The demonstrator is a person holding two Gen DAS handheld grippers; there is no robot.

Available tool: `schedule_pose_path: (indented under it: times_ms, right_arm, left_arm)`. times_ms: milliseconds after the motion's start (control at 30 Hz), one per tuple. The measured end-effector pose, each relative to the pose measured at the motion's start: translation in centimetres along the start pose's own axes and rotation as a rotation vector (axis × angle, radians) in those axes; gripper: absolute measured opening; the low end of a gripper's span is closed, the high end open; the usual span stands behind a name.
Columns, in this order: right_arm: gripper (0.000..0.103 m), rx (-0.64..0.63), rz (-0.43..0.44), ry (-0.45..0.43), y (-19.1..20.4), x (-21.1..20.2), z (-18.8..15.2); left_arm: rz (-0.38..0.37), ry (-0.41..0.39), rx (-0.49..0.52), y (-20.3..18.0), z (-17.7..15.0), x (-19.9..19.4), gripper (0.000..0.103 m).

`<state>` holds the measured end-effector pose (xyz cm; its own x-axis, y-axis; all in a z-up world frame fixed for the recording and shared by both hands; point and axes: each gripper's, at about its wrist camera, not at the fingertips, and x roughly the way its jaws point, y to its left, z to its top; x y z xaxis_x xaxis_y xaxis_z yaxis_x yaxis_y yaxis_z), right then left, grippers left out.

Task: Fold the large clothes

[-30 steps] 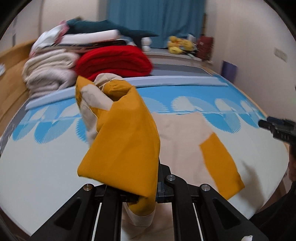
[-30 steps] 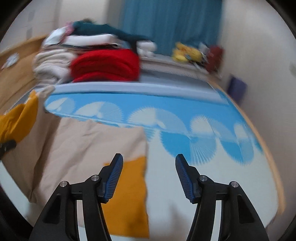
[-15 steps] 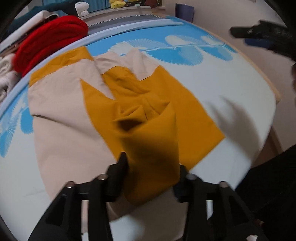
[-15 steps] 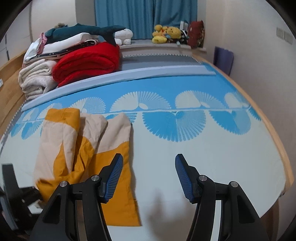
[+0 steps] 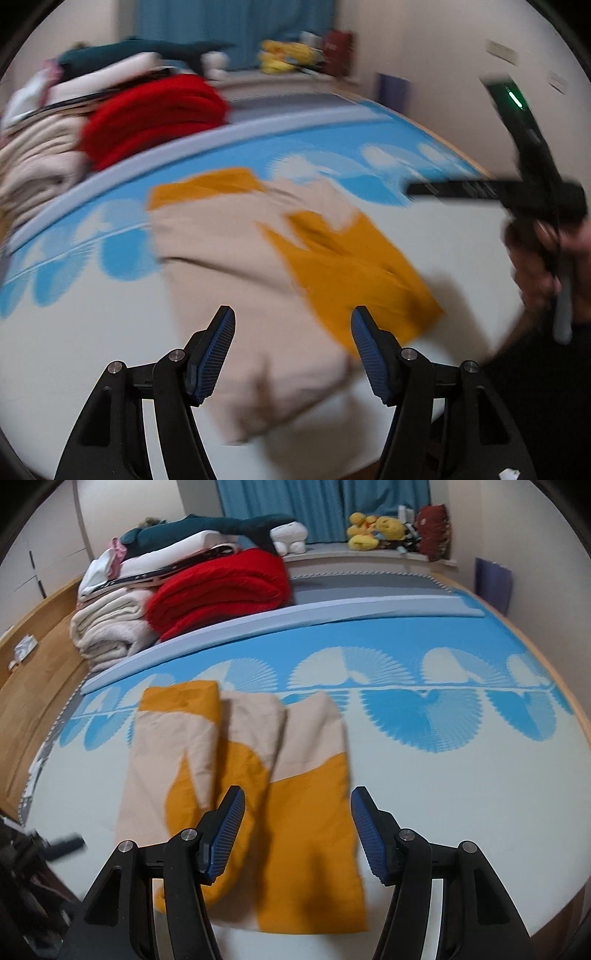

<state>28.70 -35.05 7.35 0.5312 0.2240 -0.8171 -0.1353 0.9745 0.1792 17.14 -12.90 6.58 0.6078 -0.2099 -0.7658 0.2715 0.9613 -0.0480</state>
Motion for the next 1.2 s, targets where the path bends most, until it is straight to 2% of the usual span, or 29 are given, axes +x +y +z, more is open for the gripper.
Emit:
schedule_pose_path:
  times_ms: [100, 267, 400, 500, 533, 567, 633, 700, 867, 1000, 1133, 1200]
  right_arm:
    - [0.063, 0.019, 0.056, 0.047, 0.7, 1.2, -0.1]
    - [0.063, 0.037, 0.075, 0.092, 1.3, 3.0, -0.3]
    - [0.064, 0.088, 0.100, 0.103, 0.7, 3.3, -0.2]
    - [0.067, 0.135, 0.144, 0.142, 0.1, 4.1, -0.3]
    - [0.067, 0.150, 0.163, 0.163, 0.0, 4.5, -0.4]
    - [0.068, 0.165, 0.186, 0.184, 0.0, 5.0, -0.5]
    - [0.070, 0.190, 0.236, 0.238, 0.1, 6.3, -0.8]
    - [0.073, 0.203, 0.273, 0.299, 0.6, 7.9, -1.1]
    - [0.075, 0.224, 0.342, 0.449, 2.0, 11.5, -2.2]
    - [0.075, 0.159, 0.324, 0.564, 3.9, 13.9, -3.6]
    - [0.075, 0.078, 0.321, 0.608, 5.7, 14.7, -4.6]
    - [0.075, 0.021, 0.289, 0.604, 6.6, 14.8, -4.8]
  left_arm:
    - [0.097, -0.015, -0.047, 2.6, 0.8, -1.0, 0.059]
    - [0.166, -0.018, -0.056, 7.6, 3.4, -3.0, 0.059]
    - [0.218, -0.013, -0.060, 10.8, 4.5, -2.0, 0.059]
    - [0.174, 0.025, -0.144, 12.4, 3.0, 0.3, 0.059]
    - [0.156, 0.083, -0.171, 12.6, 2.4, 1.3, 0.056]
    - [0.143, 0.112, -0.198, 12.6, 2.2, 1.9, 0.049]
    - [0.127, 0.090, -0.229, 12.2, 2.6, 1.7, 0.049]
    - [0.114, 0.075, -0.220, 11.4, 3.1, 1.9, 0.051]
    - [0.121, 0.123, -0.179, 9.8, 3.3, 3.8, 0.051]
    - [0.134, 0.126, -0.165, 9.9, 3.6, 4.1, 0.051]
    - [0.132, 0.144, -0.181, 10.4, 3.4, 4.4, 0.051]
    - [0.131, 0.151, -0.186, 10.5, 3.3, 4.5, 0.051]
